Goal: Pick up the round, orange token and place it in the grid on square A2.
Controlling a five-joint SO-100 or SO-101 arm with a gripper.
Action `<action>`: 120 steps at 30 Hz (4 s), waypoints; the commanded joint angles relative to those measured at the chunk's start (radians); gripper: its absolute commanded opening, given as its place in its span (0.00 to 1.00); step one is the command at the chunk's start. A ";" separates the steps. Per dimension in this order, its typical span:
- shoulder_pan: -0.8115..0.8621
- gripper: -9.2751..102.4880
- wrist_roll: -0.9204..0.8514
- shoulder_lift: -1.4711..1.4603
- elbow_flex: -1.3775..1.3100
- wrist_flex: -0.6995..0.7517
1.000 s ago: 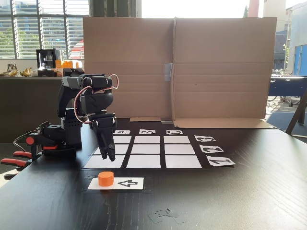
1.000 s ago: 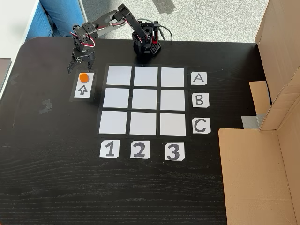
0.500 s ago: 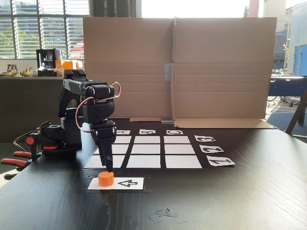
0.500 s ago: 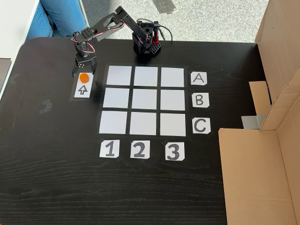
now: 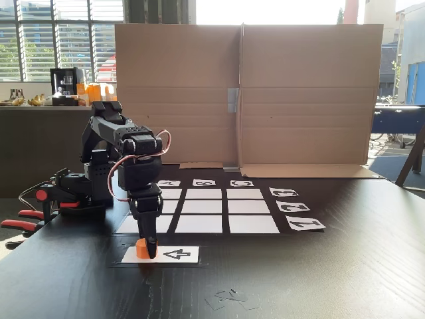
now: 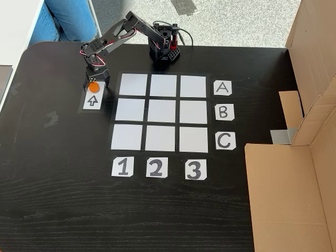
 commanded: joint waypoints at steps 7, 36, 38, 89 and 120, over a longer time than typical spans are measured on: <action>0.026 0.14 0.009 -0.011 -0.058 -0.020; 0.170 0.07 -0.213 0.446 0.074 -0.074; 0.169 0.07 -0.275 0.503 0.098 -0.074; -0.476 0.08 -1.500 1.404 0.936 -0.043; -0.775 0.08 -1.615 1.536 1.482 -0.235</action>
